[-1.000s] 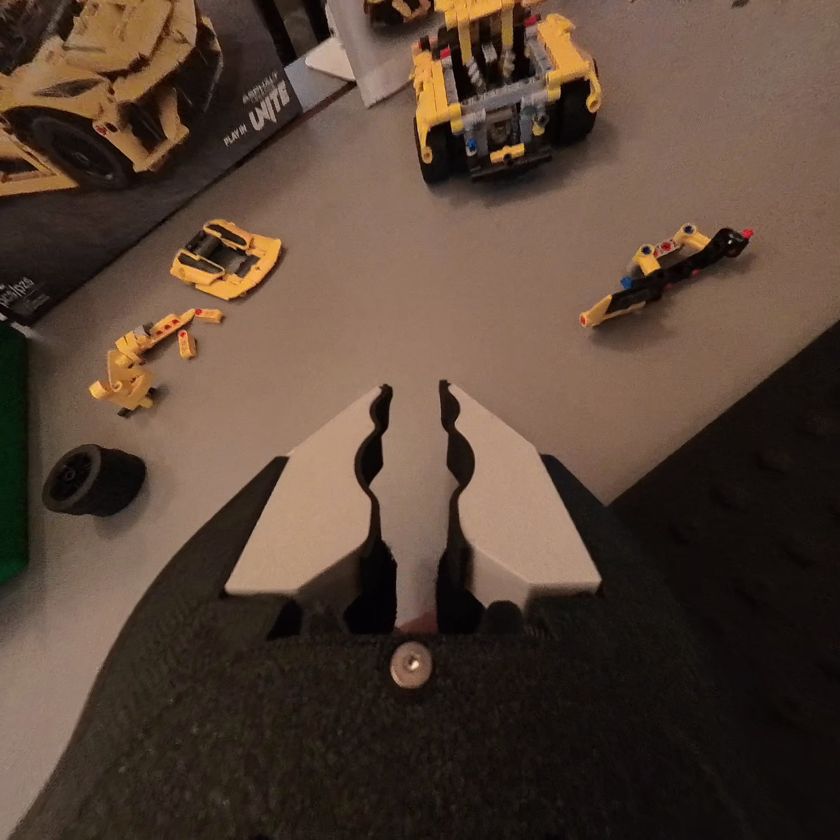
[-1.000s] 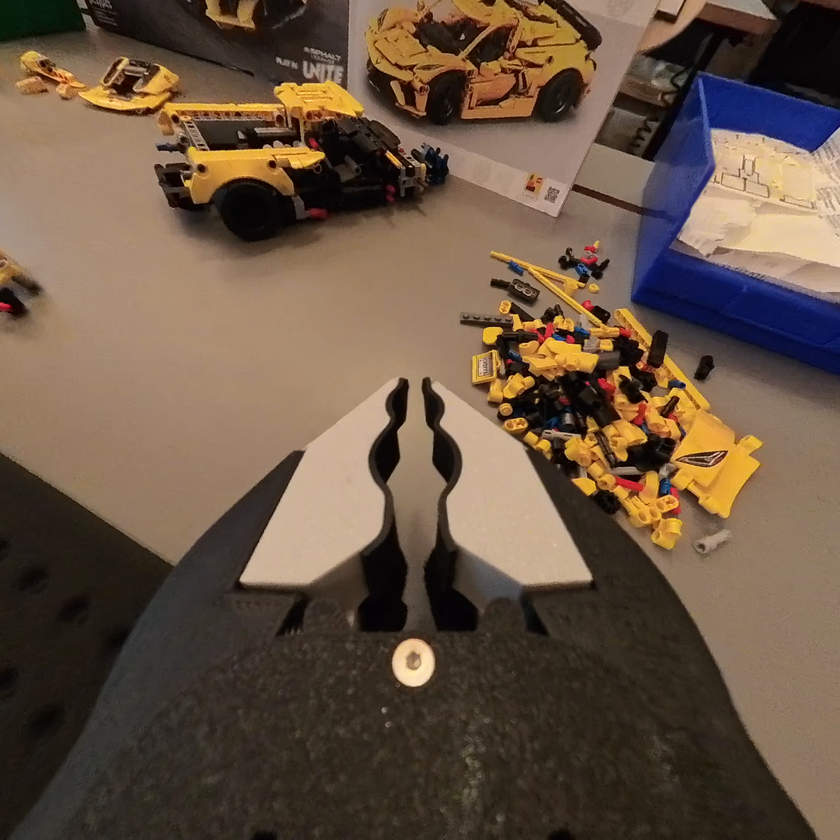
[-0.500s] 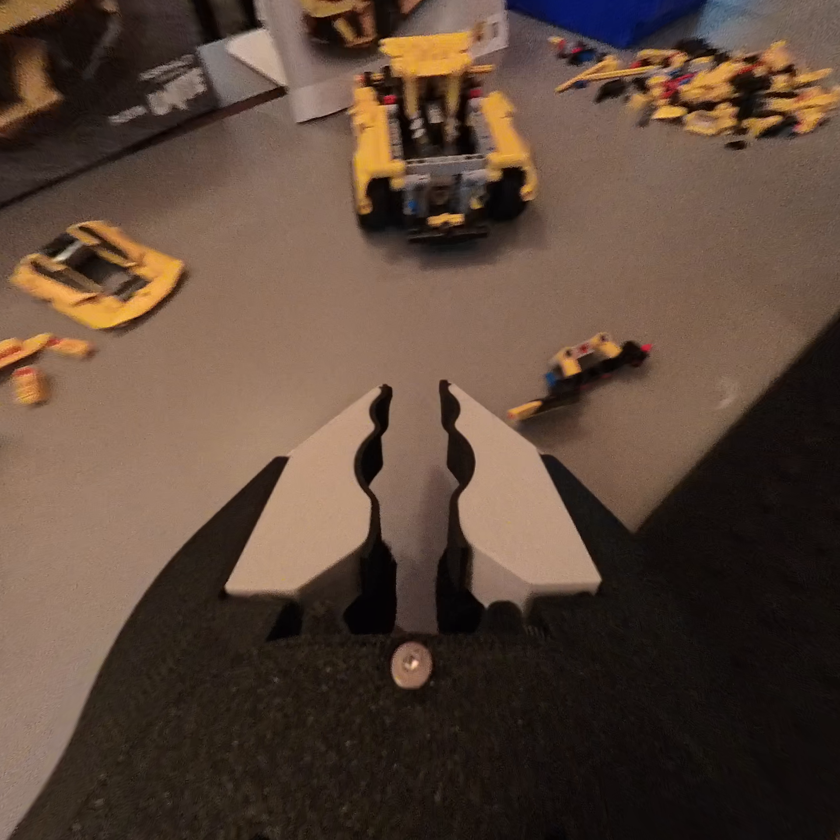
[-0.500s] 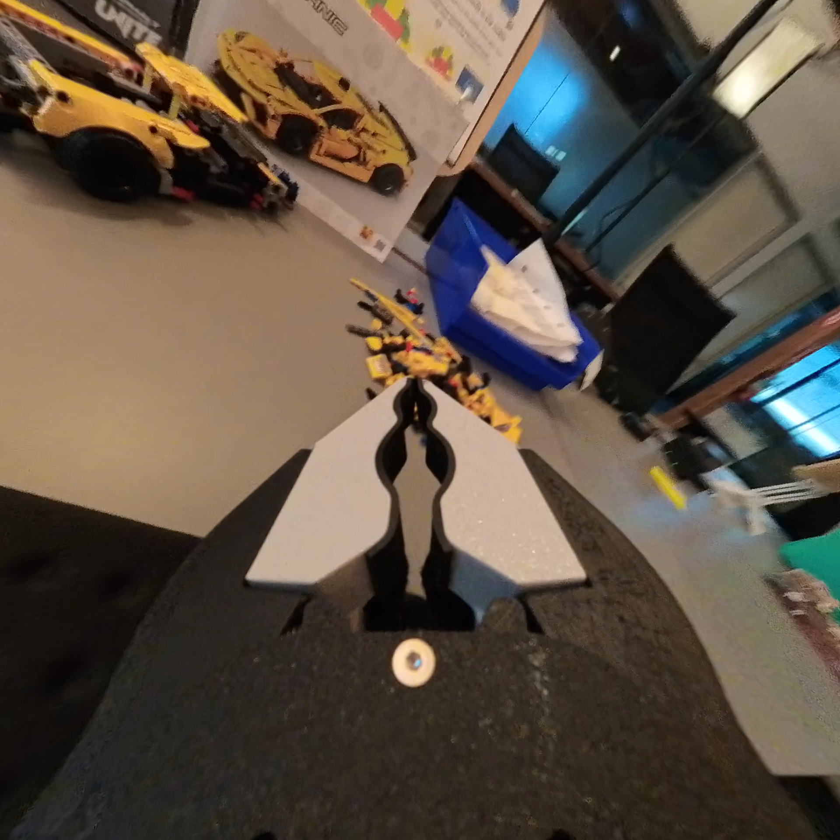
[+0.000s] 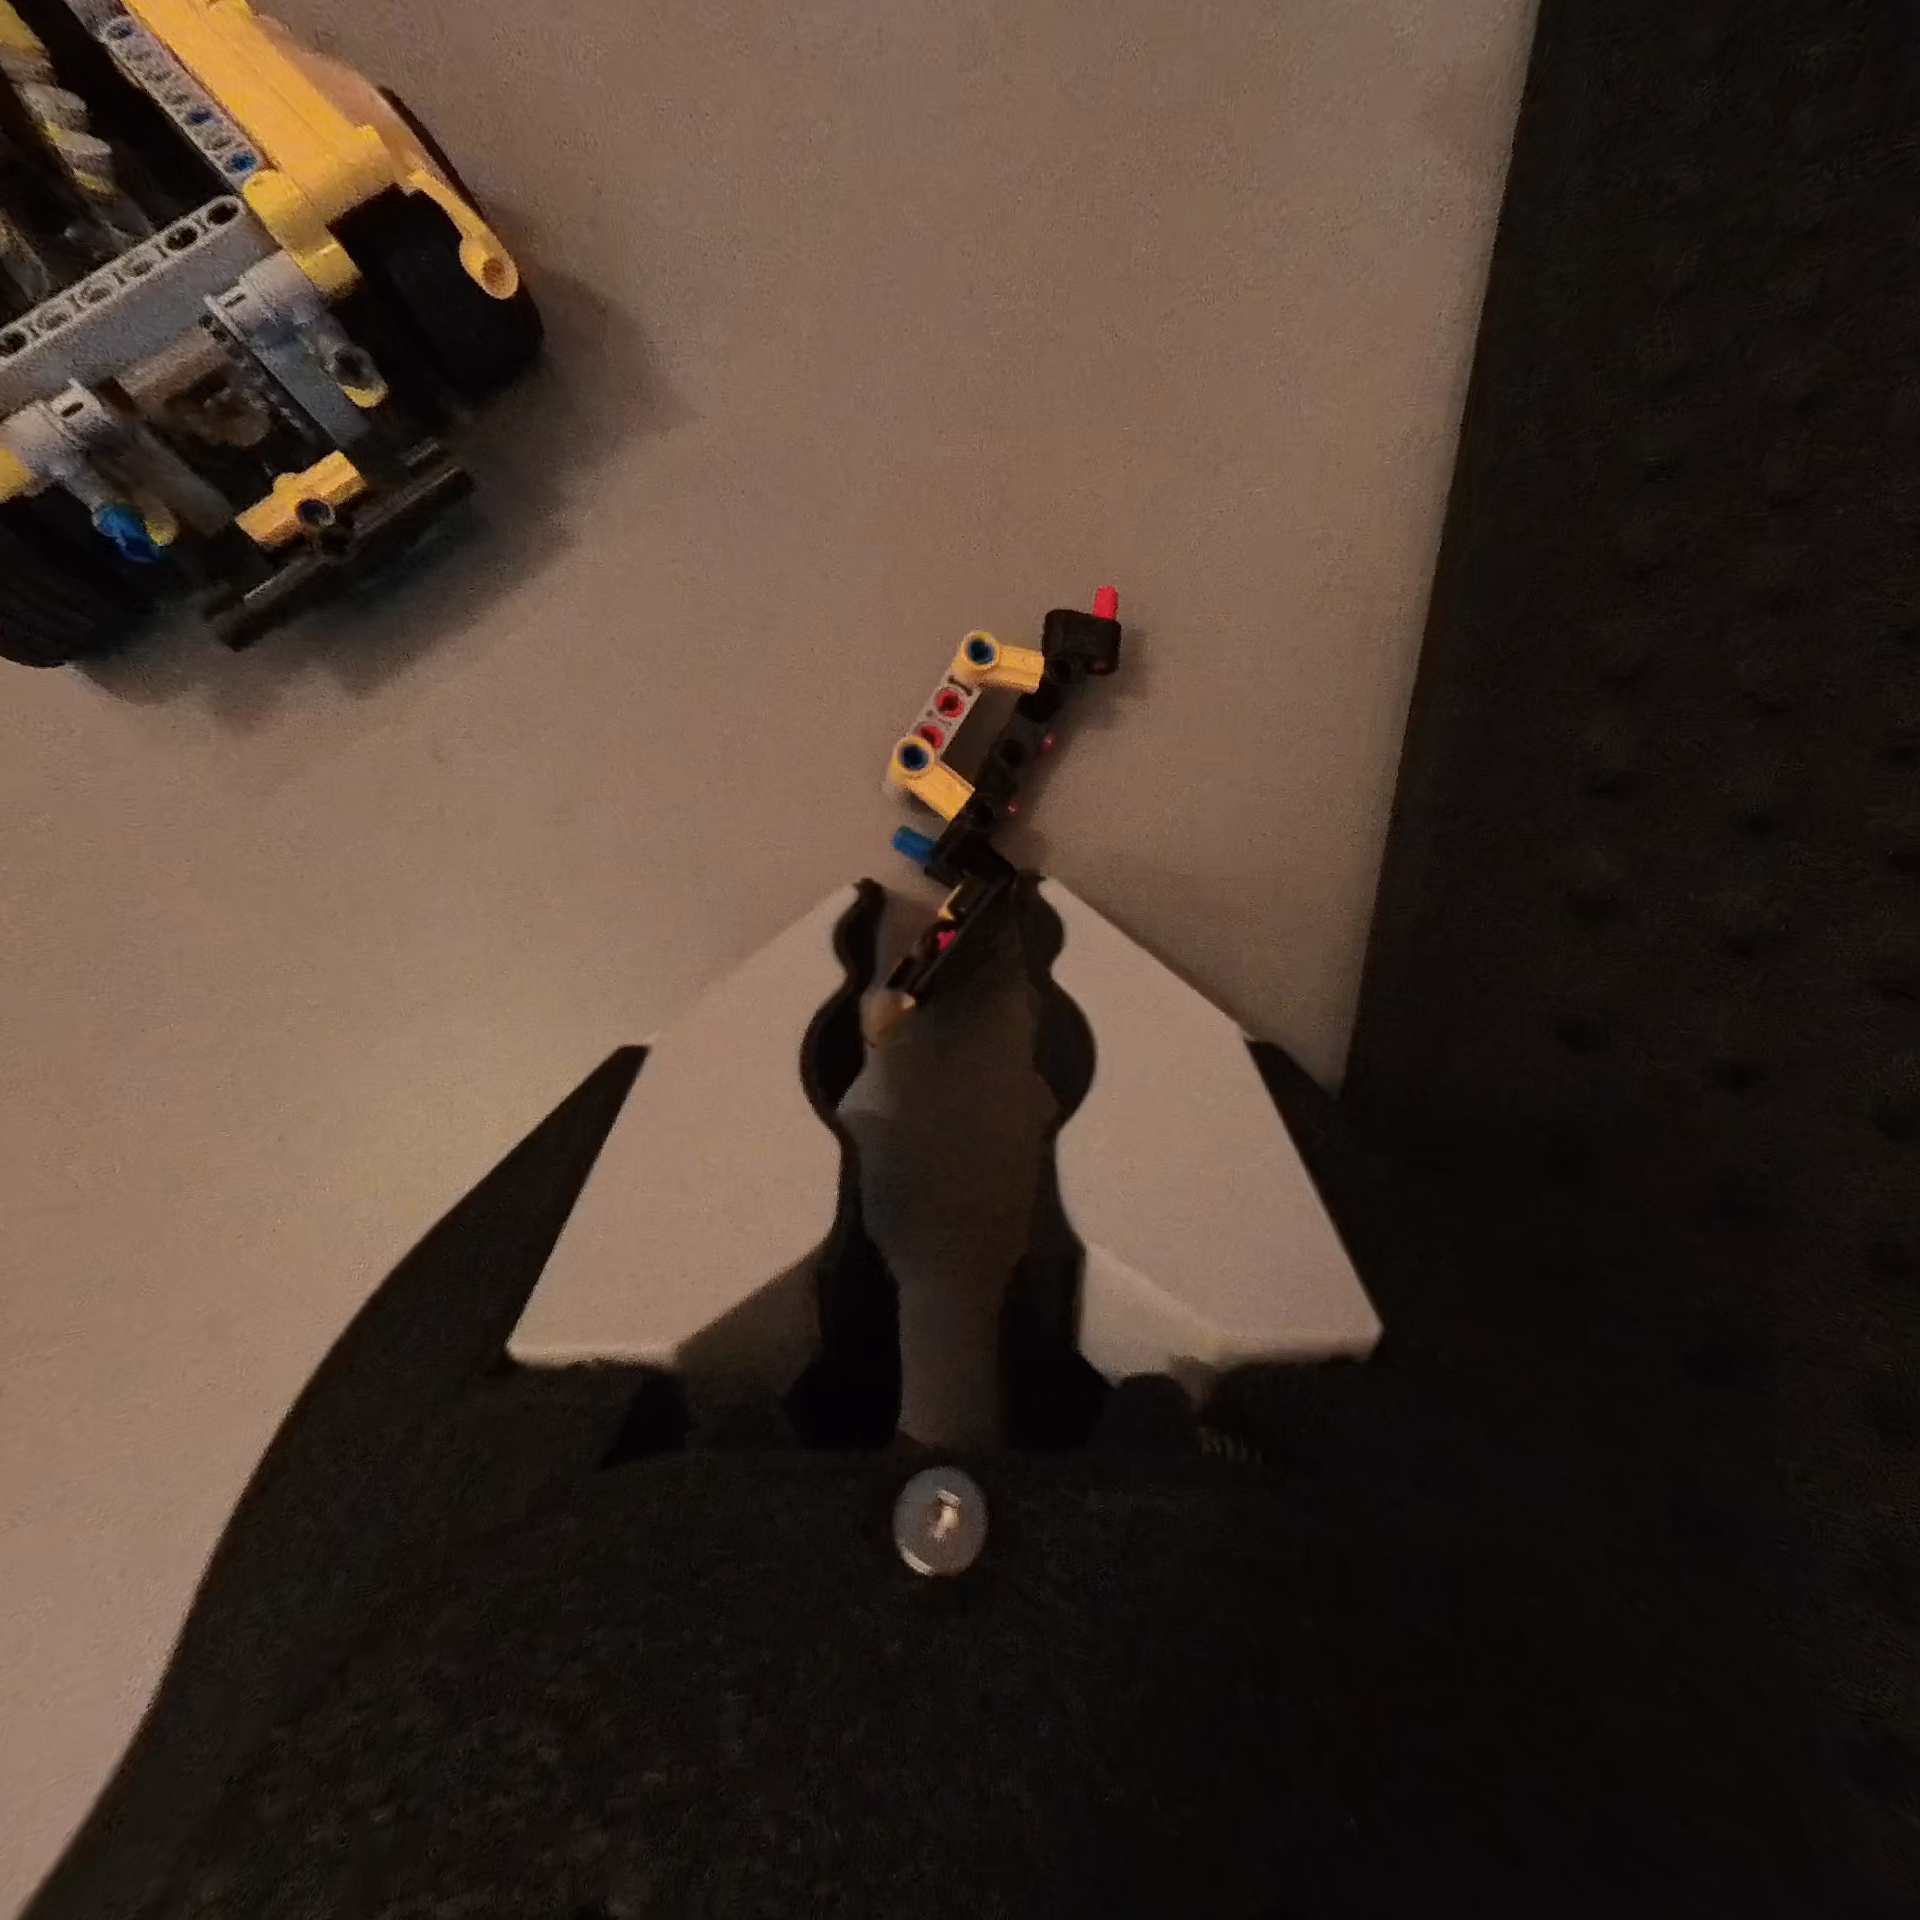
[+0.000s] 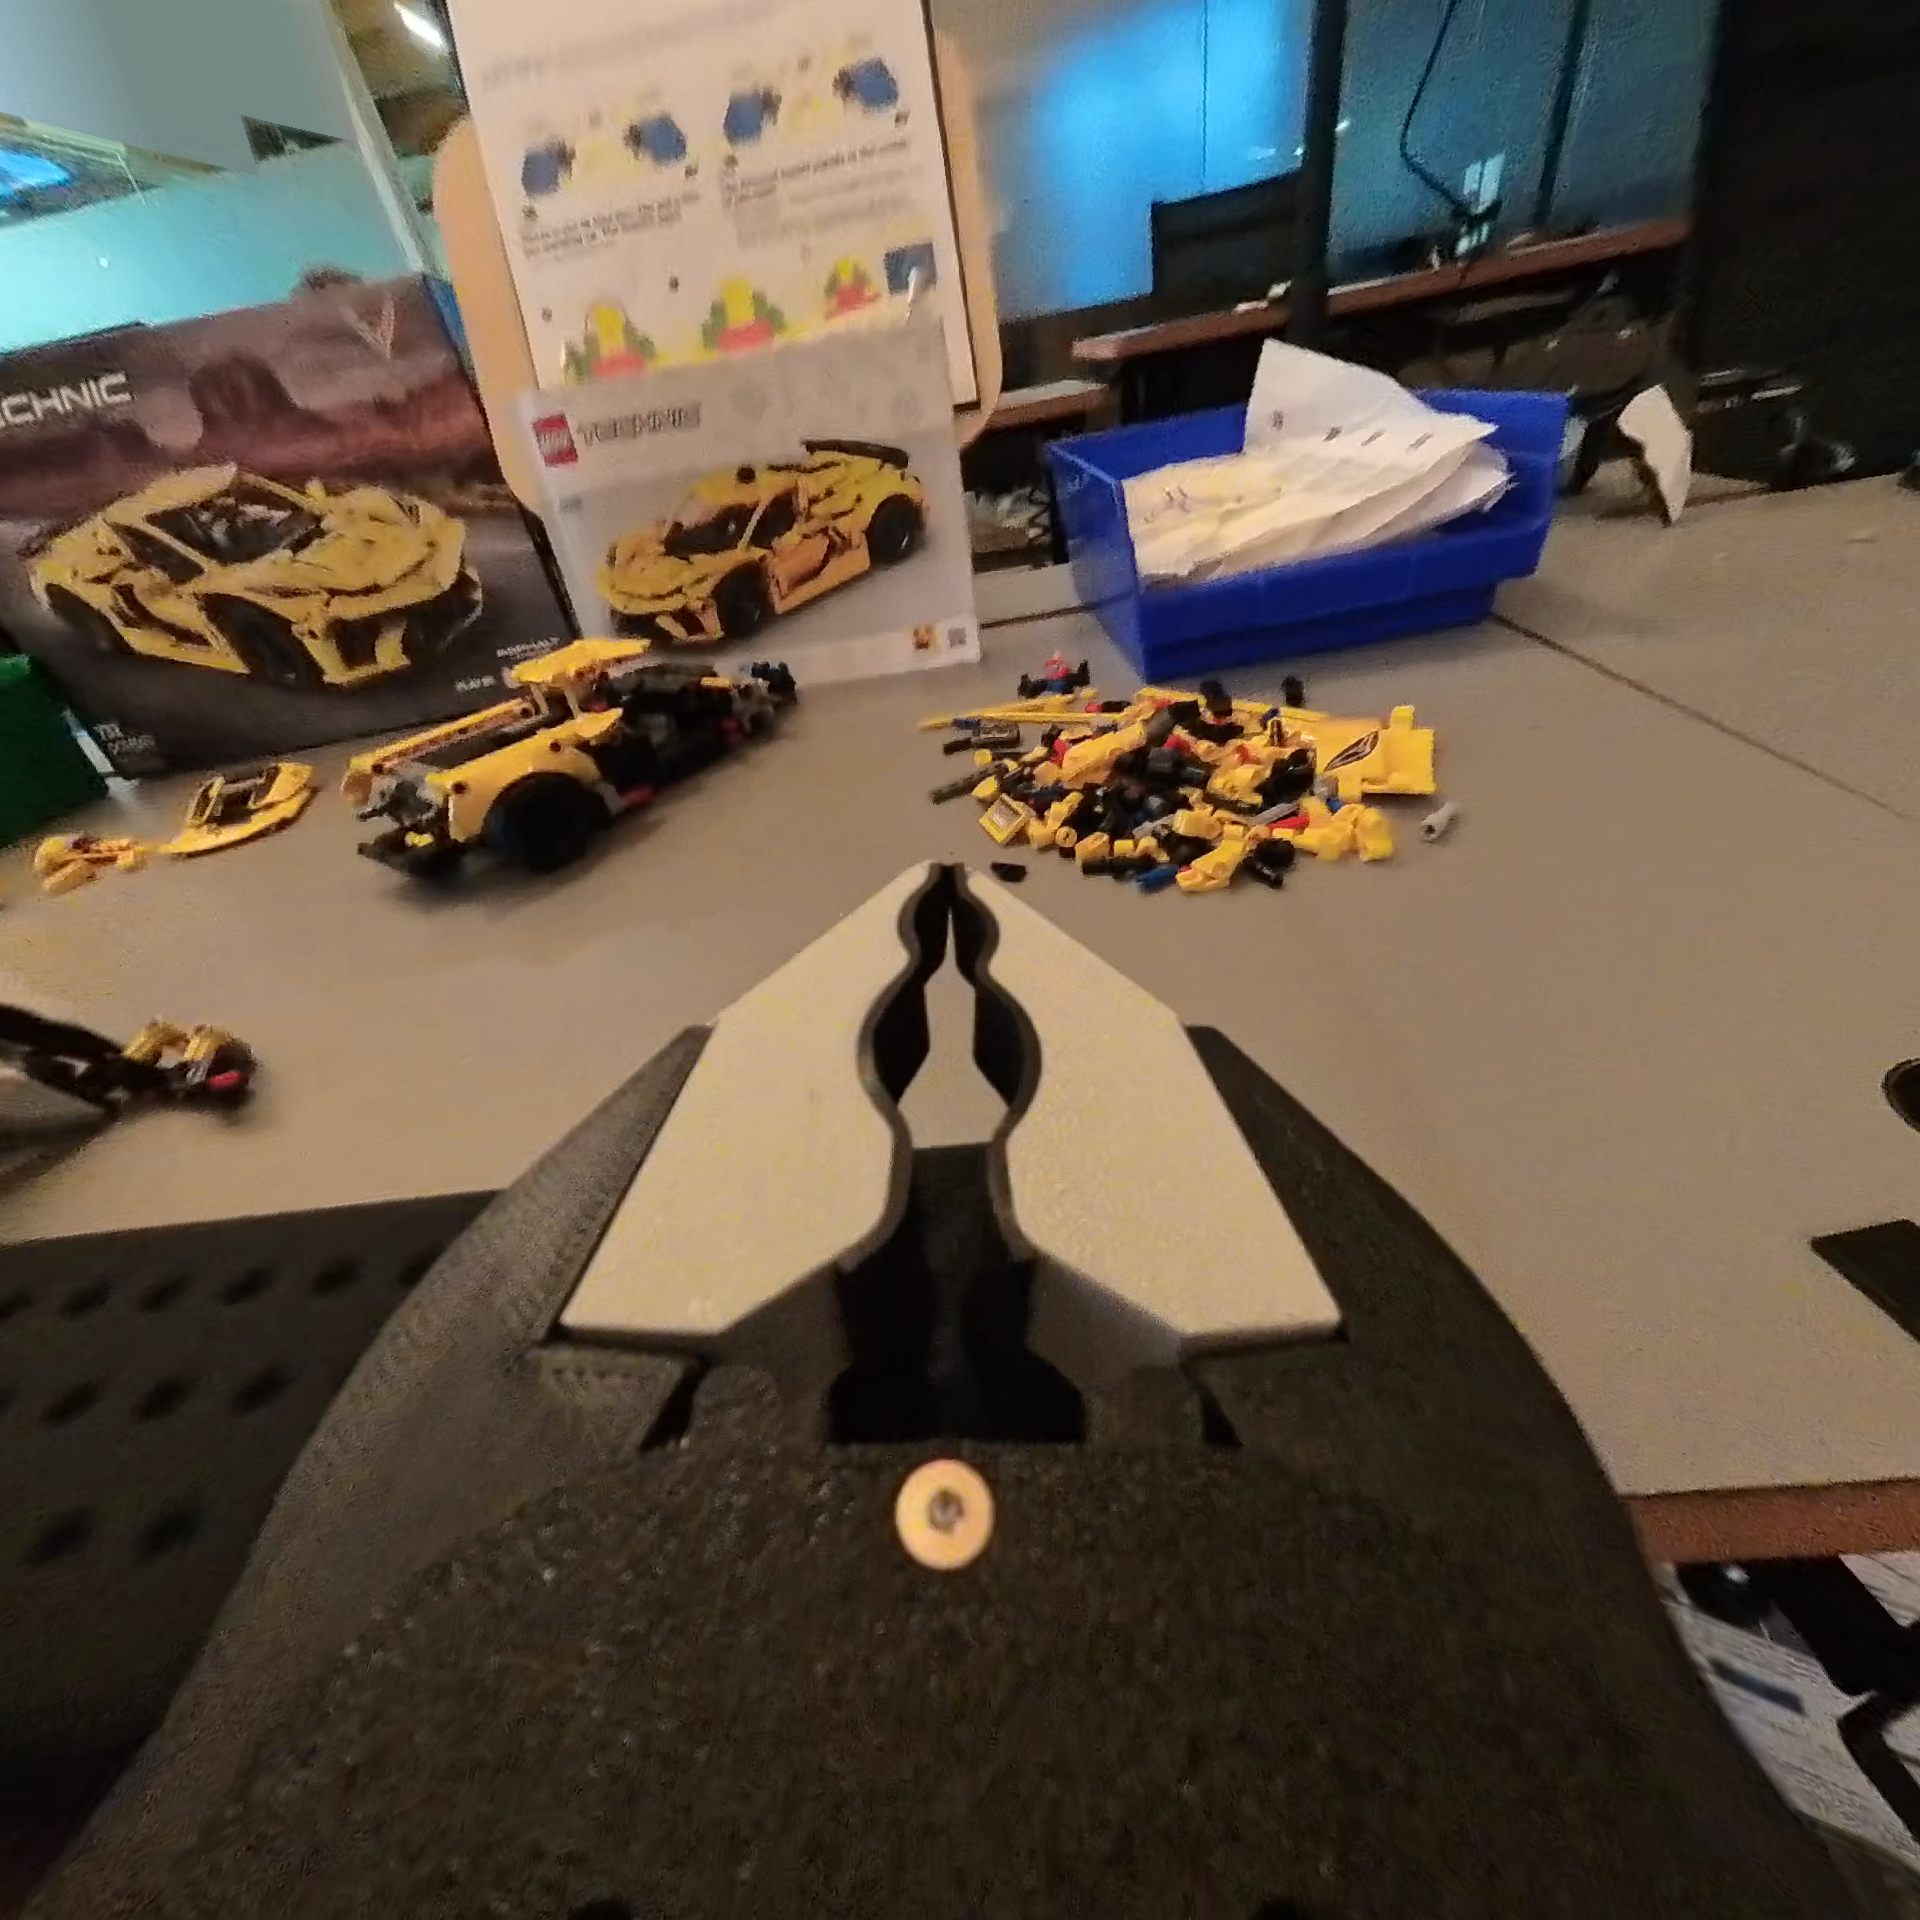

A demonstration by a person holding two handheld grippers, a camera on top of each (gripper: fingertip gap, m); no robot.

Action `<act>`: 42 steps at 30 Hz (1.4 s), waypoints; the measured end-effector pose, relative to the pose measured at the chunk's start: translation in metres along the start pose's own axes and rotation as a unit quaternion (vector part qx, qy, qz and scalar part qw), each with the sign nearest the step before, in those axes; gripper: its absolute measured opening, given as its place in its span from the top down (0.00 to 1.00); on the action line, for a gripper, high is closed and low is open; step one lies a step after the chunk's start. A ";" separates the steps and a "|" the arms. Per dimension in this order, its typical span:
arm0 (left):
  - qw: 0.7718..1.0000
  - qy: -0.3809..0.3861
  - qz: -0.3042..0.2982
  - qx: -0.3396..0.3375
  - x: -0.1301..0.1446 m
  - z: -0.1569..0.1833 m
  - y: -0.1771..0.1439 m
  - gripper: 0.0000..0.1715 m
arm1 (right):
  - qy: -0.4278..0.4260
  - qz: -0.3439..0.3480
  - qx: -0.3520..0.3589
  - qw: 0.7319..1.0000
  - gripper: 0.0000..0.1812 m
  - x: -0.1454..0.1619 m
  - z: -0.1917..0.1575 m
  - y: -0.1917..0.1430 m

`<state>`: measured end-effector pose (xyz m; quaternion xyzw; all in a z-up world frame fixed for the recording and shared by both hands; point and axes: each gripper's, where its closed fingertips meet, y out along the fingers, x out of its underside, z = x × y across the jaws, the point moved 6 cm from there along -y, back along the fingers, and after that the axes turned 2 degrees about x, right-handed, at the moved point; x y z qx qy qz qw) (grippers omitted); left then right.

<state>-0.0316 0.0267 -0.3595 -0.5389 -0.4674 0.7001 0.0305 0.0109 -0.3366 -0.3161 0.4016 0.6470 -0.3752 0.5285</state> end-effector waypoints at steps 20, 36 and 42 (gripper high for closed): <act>0.921 -0.065 0.295 -0.246 -0.145 -0.155 -0.030 0.97 | 0.047 -0.202 -0.459 0.864 0.93 -0.140 -0.143 0.206; 0.909 0.111 0.276 -0.291 -0.136 -0.120 -0.023 0.96 | 0.127 -0.011 -0.570 0.811 0.89 -0.093 -0.185 0.262; 0.919 0.132 0.251 -0.273 -0.134 -0.111 -0.003 0.96 | 0.131 -0.033 -0.592 0.795 0.91 -0.089 -0.191 0.260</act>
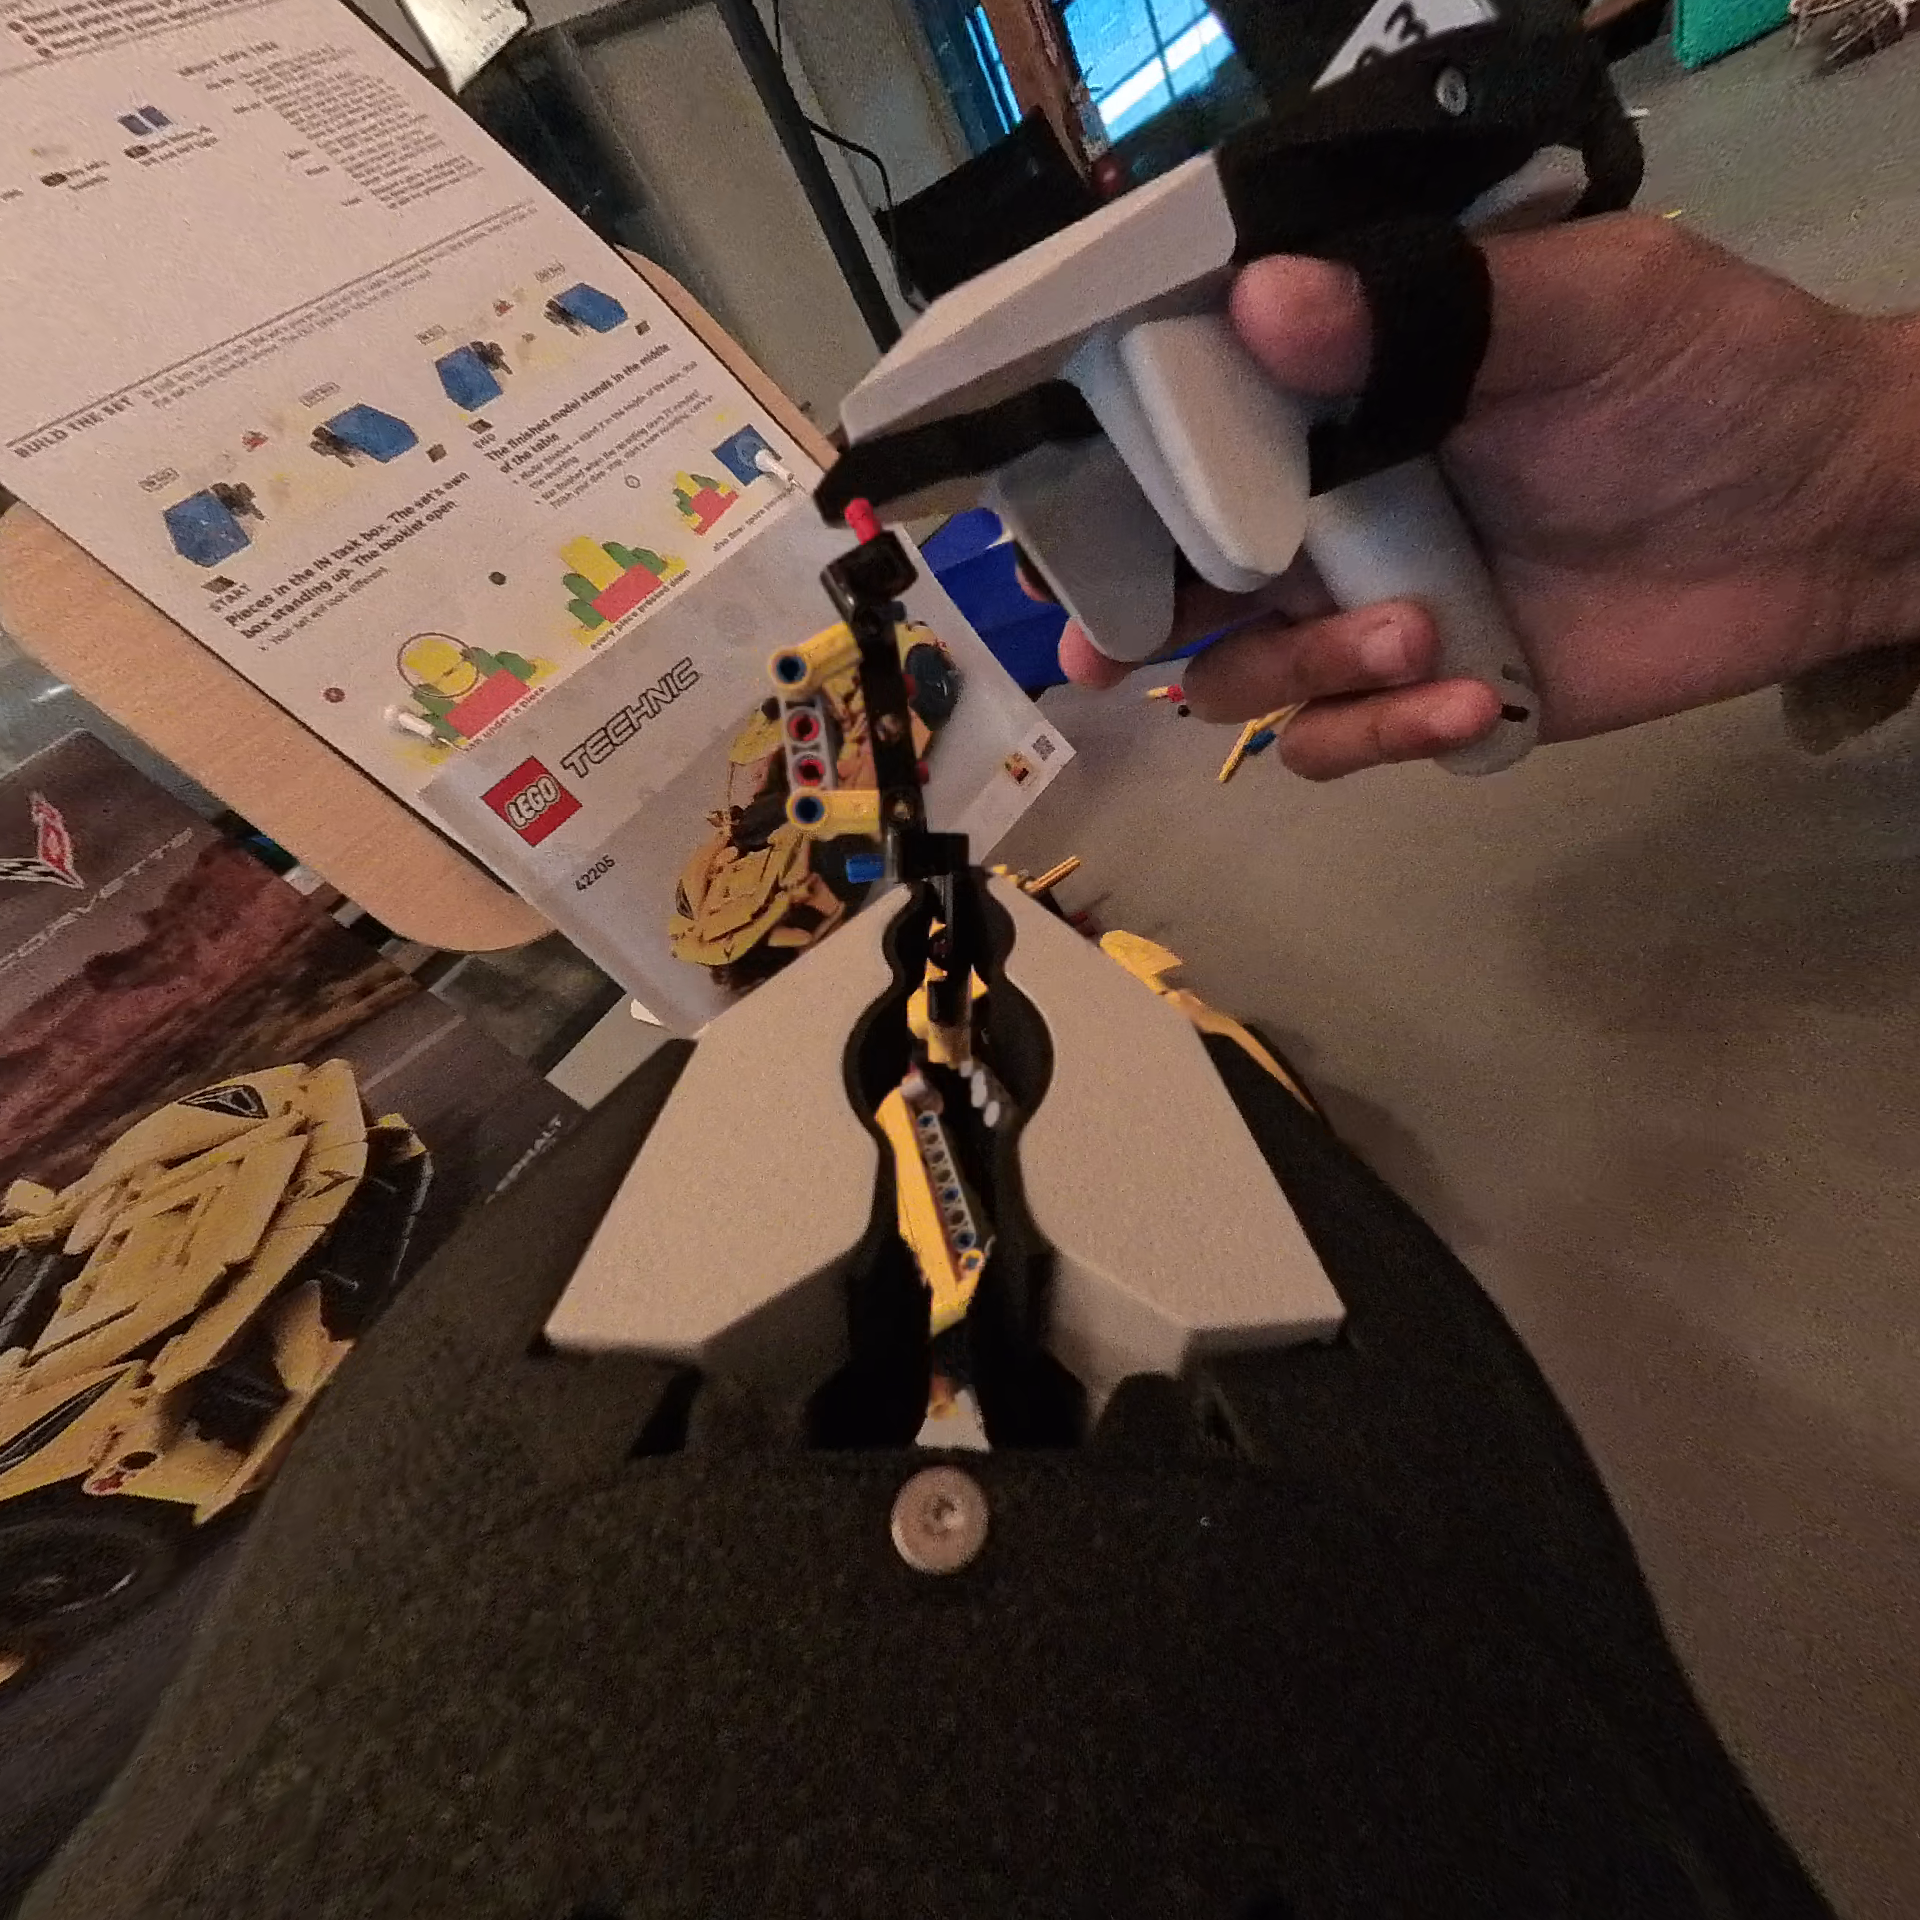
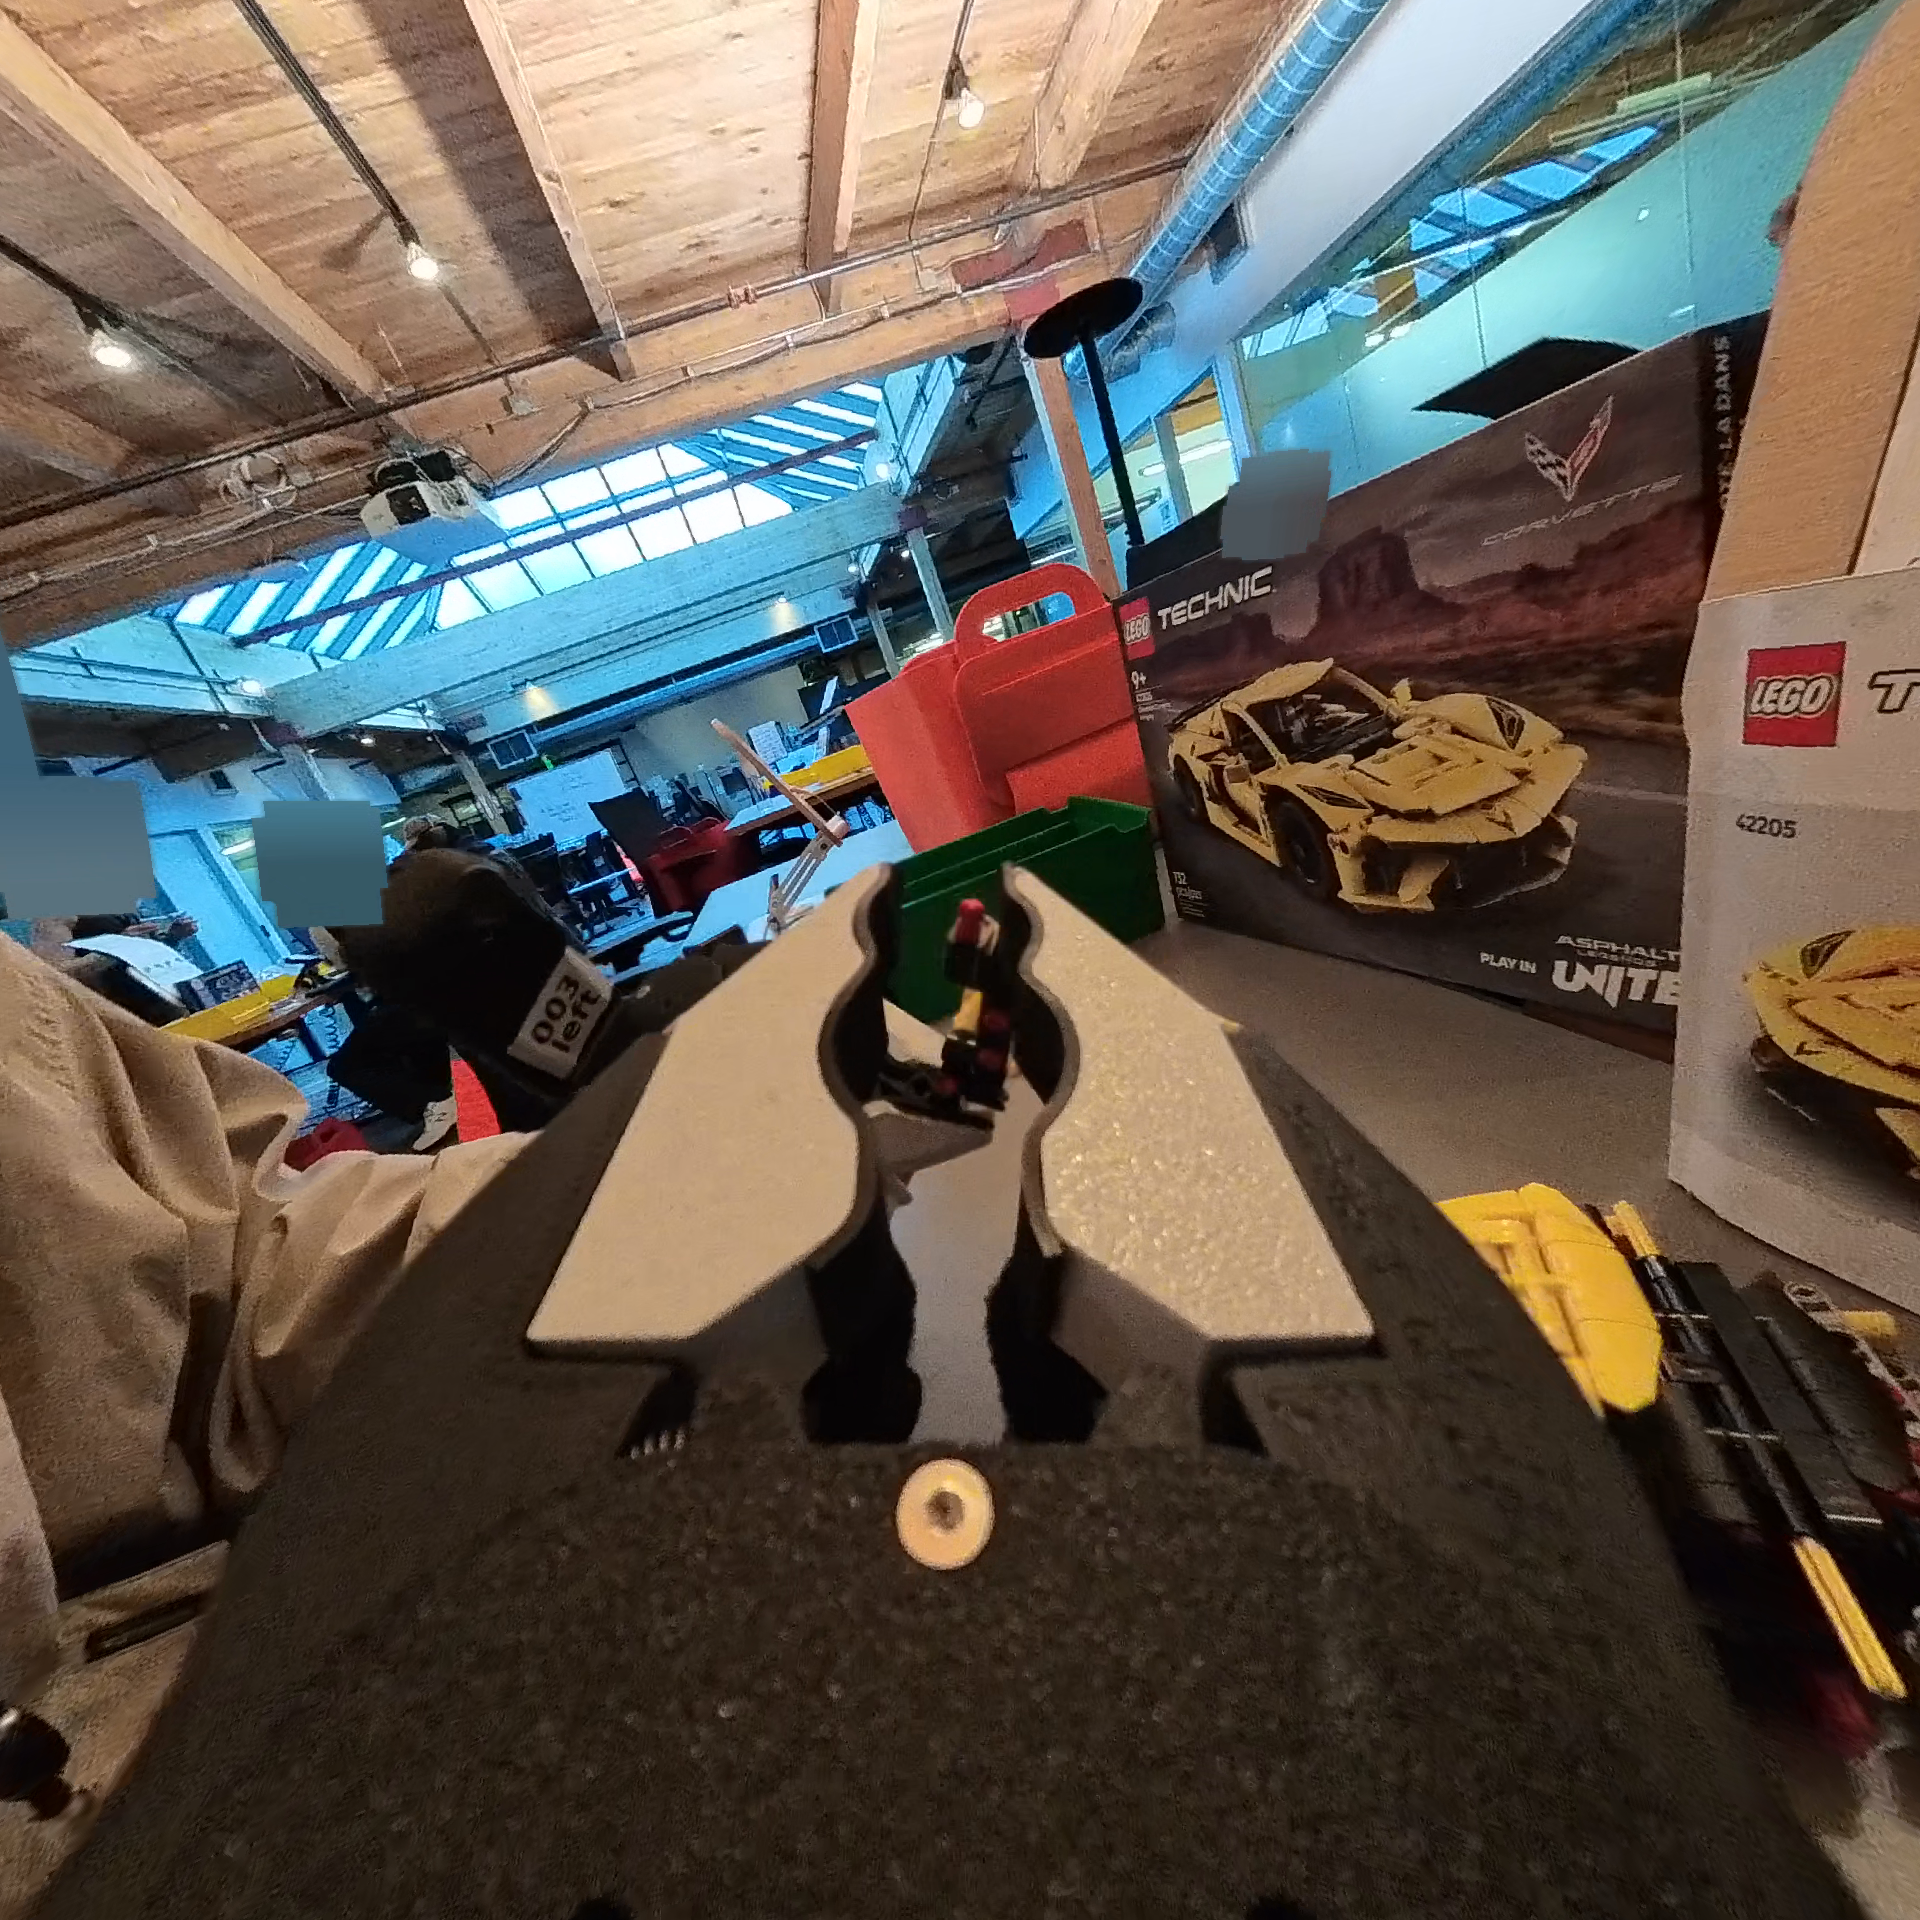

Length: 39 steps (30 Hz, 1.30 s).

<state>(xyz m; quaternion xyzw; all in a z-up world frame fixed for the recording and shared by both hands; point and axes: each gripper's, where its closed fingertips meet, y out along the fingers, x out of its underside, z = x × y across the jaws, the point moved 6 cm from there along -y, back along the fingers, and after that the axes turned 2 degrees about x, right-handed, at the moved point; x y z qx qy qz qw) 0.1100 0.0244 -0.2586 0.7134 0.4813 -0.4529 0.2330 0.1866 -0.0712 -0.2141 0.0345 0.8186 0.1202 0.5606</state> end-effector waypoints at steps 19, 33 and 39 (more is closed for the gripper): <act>0.997 -0.074 0.000 0.018 0.001 0.001 0.004 0.97 | 0.026 0.001 0.006 1.000 0.97 0.007 0.008 0.001; 0.914 -0.342 0.134 0.172 -0.012 -0.029 -0.020 0.65 | 0.024 -0.044 -0.102 0.994 0.99 0.009 -0.012 0.002; 0.842 -0.410 0.140 0.322 -0.015 -0.010 -0.024 0.64 | 0.052 -0.112 -0.184 0.975 0.99 0.029 -0.035 0.014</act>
